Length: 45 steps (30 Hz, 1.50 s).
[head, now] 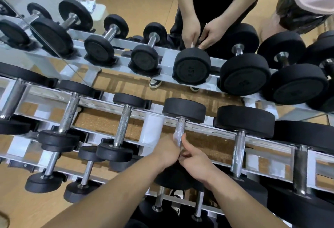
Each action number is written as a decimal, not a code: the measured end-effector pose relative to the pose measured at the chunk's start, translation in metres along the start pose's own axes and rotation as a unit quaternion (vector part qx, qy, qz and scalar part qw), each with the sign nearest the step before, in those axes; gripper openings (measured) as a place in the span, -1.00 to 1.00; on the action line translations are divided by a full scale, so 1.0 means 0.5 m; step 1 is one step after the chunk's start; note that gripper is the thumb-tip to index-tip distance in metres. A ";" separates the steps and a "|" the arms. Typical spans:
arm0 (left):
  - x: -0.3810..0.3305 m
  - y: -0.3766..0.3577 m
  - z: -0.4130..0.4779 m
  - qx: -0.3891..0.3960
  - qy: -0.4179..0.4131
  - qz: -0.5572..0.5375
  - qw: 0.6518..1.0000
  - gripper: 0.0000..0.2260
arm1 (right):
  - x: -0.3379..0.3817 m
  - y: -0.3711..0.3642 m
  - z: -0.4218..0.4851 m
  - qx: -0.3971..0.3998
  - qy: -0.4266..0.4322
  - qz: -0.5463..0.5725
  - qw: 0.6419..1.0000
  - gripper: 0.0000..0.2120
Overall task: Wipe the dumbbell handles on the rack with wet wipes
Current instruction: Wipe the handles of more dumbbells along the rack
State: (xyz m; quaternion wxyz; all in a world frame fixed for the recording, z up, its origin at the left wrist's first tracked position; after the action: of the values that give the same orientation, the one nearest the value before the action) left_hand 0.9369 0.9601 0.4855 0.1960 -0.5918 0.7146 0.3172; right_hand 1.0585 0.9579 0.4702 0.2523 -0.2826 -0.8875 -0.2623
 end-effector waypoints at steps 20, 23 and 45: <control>-0.012 0.009 0.037 -0.020 0.178 -0.352 0.919 -0.80 | -0.008 -0.010 0.003 0.013 0.001 0.042 0.999 -0.25; 0.001 0.014 0.044 -0.044 0.160 -0.363 0.917 -0.78 | -0.007 -0.011 0.007 0.016 0.002 0.051 0.999 -0.23; 0.016 -0.002 0.133 0.022 0.145 -0.404 0.903 -0.69 | -0.038 0.006 -0.019 -0.080 -0.006 0.116 0.990 -0.40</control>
State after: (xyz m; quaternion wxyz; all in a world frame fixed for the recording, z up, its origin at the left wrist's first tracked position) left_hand 0.9300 1.0000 0.4322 0.2143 -0.8648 0.4415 0.1061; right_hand 1.0768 0.9473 0.4672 0.2520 -0.4044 -0.8265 -0.2998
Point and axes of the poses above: each hand's wrist, its own z-axis towards the middle knuckle, its own y-axis out of the back of the hand, x = y × z, the point moved 9 cm from there along z, towards the middle knuckle, and after that the axes turned 9 degrees about -z, right-handed, at the moved point
